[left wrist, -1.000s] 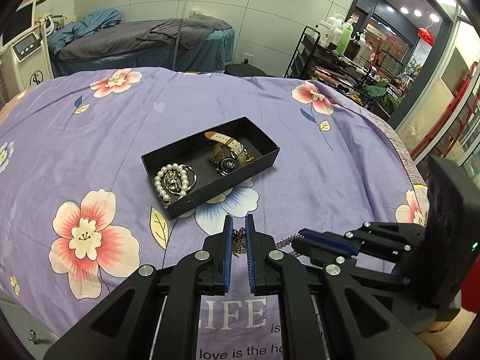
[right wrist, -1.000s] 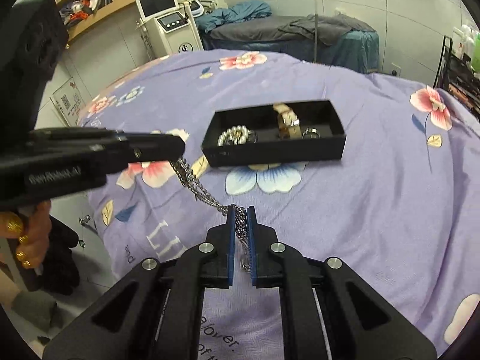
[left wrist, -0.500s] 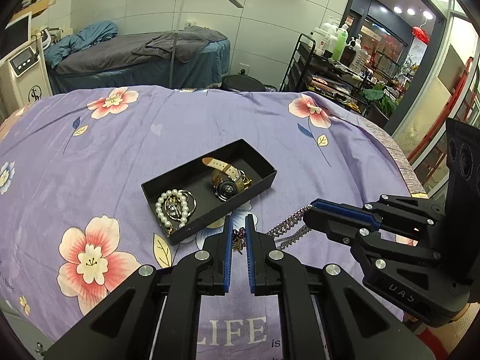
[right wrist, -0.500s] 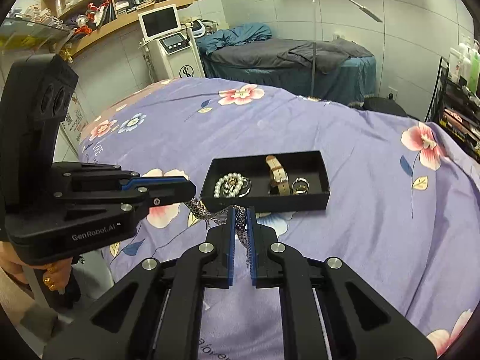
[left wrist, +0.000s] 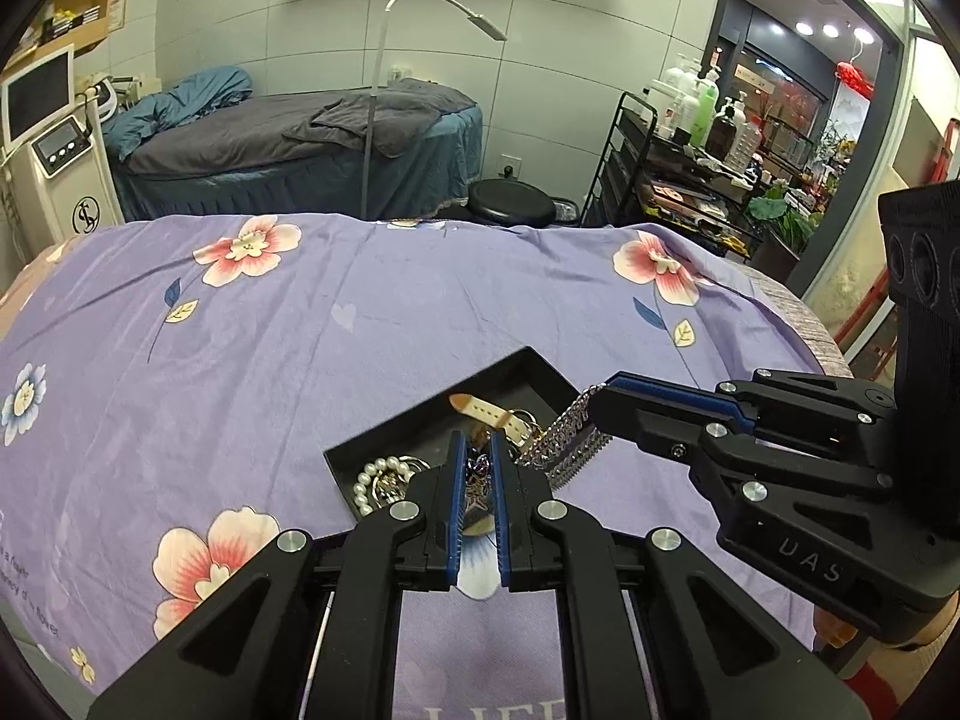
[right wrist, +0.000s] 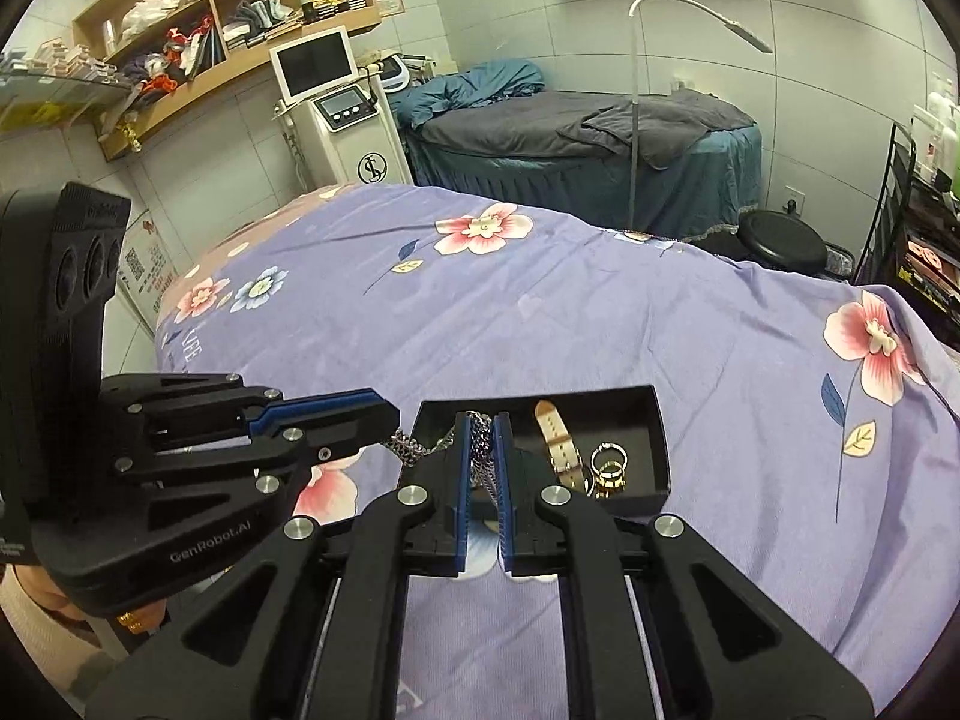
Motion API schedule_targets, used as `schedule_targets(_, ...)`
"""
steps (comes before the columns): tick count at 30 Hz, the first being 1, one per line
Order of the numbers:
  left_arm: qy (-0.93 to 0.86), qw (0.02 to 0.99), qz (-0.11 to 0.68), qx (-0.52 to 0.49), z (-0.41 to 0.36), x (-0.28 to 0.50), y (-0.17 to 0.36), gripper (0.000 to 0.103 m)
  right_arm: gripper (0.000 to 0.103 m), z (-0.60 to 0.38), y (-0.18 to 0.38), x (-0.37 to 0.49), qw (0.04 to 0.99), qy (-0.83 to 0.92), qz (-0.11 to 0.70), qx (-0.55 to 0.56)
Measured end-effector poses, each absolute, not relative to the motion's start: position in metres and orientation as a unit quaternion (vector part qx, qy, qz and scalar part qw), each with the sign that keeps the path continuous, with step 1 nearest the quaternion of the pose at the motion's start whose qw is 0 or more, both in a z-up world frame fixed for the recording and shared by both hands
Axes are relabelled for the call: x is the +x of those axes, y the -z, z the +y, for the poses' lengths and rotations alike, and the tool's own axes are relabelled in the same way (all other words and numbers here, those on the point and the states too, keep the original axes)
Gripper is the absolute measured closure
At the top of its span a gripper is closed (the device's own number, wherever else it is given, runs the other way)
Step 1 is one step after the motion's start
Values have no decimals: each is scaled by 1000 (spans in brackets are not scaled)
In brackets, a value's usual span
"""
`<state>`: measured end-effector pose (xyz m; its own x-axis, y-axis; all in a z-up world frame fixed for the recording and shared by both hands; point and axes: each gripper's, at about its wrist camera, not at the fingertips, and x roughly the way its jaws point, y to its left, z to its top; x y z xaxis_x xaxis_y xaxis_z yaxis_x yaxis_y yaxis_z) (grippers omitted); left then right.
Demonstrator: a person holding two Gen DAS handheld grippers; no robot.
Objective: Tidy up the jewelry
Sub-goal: 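Lower the chains into the black box and open both tools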
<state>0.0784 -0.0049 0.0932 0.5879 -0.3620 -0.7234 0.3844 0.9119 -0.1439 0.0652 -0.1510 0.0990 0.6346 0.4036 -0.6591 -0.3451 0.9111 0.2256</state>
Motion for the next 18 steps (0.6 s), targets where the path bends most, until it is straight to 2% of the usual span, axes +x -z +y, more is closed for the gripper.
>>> schedule_targets(7, 198, 888, 414, 10, -2, 103, -83, 95, 95, -143, -89, 100, 894, -208, 394, 51)
schedule_targets(18, 189, 868, 460, -11, -7, 130, -36, 95, 95, -148, -41, 125, 870, -188, 447, 90)
